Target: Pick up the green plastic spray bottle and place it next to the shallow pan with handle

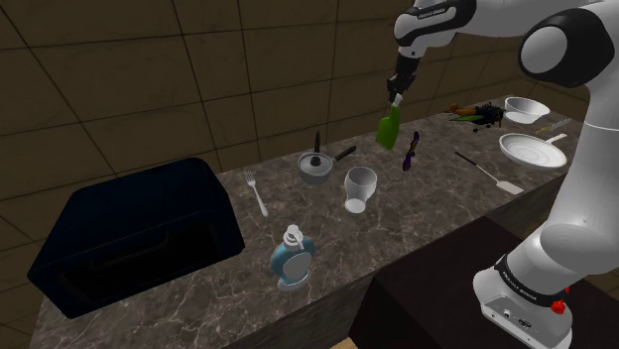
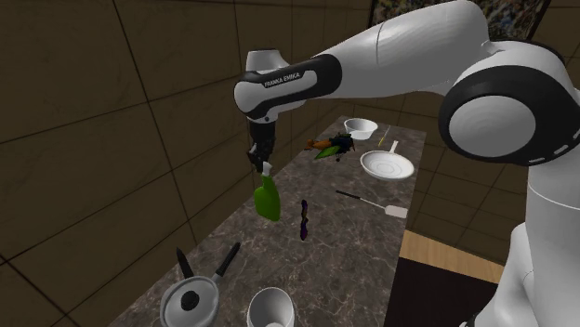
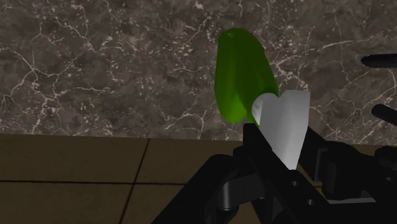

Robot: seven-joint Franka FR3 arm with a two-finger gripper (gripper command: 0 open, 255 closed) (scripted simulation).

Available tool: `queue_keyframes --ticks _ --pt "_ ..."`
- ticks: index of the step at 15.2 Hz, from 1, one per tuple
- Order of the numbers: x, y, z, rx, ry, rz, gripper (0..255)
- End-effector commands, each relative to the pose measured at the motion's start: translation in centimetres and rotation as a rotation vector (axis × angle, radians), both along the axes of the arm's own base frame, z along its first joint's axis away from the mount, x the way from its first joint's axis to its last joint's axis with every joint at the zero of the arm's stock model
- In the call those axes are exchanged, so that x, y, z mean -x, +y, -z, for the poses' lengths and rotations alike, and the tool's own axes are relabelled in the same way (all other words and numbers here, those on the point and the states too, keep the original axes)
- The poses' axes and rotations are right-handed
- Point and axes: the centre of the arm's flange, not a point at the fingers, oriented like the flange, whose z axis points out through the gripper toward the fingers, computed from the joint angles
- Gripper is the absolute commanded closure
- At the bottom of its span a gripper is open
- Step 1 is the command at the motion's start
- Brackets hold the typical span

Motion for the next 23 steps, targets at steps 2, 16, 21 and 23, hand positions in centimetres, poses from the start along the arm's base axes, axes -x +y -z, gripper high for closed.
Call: queue_keyframes --ticks 2,16,21,23 --pt "0.0 -0.1 -1.6 0.000 0.000 0.000 255" --pt "0.8 -1.1 -8.0 0.000 0.000 0.000 255" --pt "5.0 -6.2 -8.0 0.000 0.000 0.000 255" --pt "6.7 -8.2 -8.0 0.000 0.000 0.000 255"
